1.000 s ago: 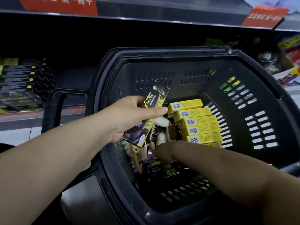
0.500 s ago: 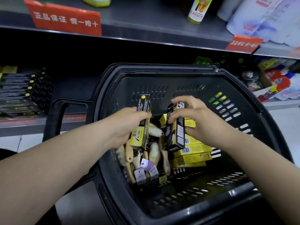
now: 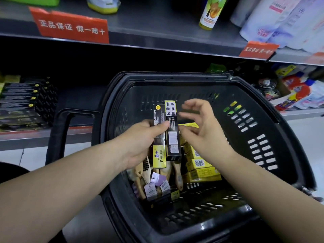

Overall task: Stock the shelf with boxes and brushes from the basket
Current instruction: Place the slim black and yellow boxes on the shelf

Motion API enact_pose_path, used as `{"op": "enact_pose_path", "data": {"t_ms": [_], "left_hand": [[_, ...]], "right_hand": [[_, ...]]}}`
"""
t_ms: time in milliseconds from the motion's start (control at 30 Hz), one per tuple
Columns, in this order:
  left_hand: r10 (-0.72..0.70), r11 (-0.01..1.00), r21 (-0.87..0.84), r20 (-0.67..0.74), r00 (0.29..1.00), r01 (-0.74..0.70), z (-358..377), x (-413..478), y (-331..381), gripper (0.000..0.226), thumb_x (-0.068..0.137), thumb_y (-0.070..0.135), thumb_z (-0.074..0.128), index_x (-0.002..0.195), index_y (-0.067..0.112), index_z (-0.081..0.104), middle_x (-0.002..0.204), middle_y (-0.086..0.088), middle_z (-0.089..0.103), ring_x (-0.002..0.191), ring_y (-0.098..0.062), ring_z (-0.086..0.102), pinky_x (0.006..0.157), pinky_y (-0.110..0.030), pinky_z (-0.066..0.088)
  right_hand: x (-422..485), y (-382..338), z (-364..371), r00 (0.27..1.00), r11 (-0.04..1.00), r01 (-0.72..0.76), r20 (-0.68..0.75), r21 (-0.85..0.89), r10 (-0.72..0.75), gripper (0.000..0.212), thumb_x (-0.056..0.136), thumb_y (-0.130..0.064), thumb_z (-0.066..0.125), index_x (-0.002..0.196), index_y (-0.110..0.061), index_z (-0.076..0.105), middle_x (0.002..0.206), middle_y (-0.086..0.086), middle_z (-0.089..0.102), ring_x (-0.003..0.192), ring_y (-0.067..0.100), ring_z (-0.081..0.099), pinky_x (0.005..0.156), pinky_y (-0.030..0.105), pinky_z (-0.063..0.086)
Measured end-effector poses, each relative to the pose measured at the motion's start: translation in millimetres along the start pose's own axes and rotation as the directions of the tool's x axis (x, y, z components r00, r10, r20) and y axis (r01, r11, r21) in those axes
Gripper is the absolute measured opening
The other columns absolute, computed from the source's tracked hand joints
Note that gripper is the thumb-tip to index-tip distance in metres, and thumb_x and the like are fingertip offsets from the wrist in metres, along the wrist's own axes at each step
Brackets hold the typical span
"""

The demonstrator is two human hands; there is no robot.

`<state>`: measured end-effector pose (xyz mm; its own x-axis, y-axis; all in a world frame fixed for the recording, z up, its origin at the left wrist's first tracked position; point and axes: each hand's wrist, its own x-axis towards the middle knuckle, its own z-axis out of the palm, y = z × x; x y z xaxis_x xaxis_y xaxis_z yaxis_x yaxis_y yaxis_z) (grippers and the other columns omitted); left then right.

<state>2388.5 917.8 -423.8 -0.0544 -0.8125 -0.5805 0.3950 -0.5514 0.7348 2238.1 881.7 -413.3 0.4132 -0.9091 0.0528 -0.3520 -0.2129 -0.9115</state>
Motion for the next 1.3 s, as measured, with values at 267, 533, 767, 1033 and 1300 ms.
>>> {"op": "enact_pose_path", "data": {"t_ms": [267, 533, 767, 1033, 1300], "left_hand": [[0.016, 0.999, 0.029, 0.024, 1.0, -0.017, -3.7, 5.8, 1.0, 0.033, 0.086, 0.021, 0.064, 0.117, 0.013, 0.057, 0.101, -0.009, 0.072, 0.091, -0.022, 0.068, 0.076, -0.034, 0.057], [0.013, 0.999, -0.038, -0.066, 0.998, -0.015, -4.2, 10.5, 8.1, 0.032, 0.09, 0.024, 0.06, 0.118, 0.01, 0.058, 0.098, -0.009, 0.067, 0.077, -0.019, 0.063, 0.062, -0.032, 0.054], [0.03, 0.999, -0.022, -0.067, 0.997, -0.032, -1.0, 9.7, 5.2, 0.033, 0.09, 0.024, 0.061, 0.12, 0.011, 0.058, 0.116, -0.017, 0.066, 0.108, -0.033, 0.063, 0.085, -0.044, 0.052], [-0.007, 0.999, -0.041, -0.053, 0.999, 0.005, -4.6, 9.6, 4.0, 0.039, 0.089, 0.041, 0.058, 0.115, 0.012, 0.06, 0.085, -0.009, 0.075, 0.064, -0.02, 0.071, 0.05, -0.028, 0.056], [-0.051, 0.943, 0.333, 0.09, 0.995, 0.018, -11.4, 13.9, 5.9, 0.04, 0.087, 0.035, 0.062, 0.123, 0.017, 0.054, 0.095, -0.007, 0.073, 0.08, -0.018, 0.068, 0.076, -0.034, 0.055]], "right_hand": [[4.2, 9.2, -3.1, 0.859, 0.874, -0.463, 0.317, 0.145, 0.403, 0.053, 0.079, -0.001, 0.068, 0.126, -0.014, 0.047, 0.11, 0.005, 0.066, 0.096, 0.017, 0.066, 0.082, 0.031, 0.055], [12.5, 4.3, -15.3, 0.736, 0.634, -0.676, 0.302, 0.377, 0.605, 0.032, 0.085, -0.041, 0.061, 0.091, -0.009, 0.068, 0.07, 0.008, 0.07, 0.056, 0.018, 0.066, 0.054, 0.027, 0.056], [6.8, 6.8, -0.4, 0.727, 0.628, -0.686, 0.376, 0.367, 0.575, 0.037, 0.068, -0.048, 0.069, 0.084, -0.015, 0.066, 0.063, 0.0, 0.065, 0.047, 0.01, 0.057, 0.046, 0.019, 0.048], [10.0, 15.8, 3.3, 0.86, 0.846, -0.481, 0.308, 0.231, 0.406, 0.029, 0.087, -0.034, 0.06, 0.113, -0.022, 0.058, 0.107, 0.005, 0.07, 0.095, 0.016, 0.067, 0.087, 0.034, 0.053], [17.3, 0.5, -51.4, 0.731, 0.936, -0.172, 0.597, -0.307, 0.33, 0.035, 0.061, -0.035, 0.079, 0.094, -0.028, 0.071, 0.097, -0.001, 0.071, 0.073, -0.002, 0.062, 0.068, 0.013, 0.048]]}}
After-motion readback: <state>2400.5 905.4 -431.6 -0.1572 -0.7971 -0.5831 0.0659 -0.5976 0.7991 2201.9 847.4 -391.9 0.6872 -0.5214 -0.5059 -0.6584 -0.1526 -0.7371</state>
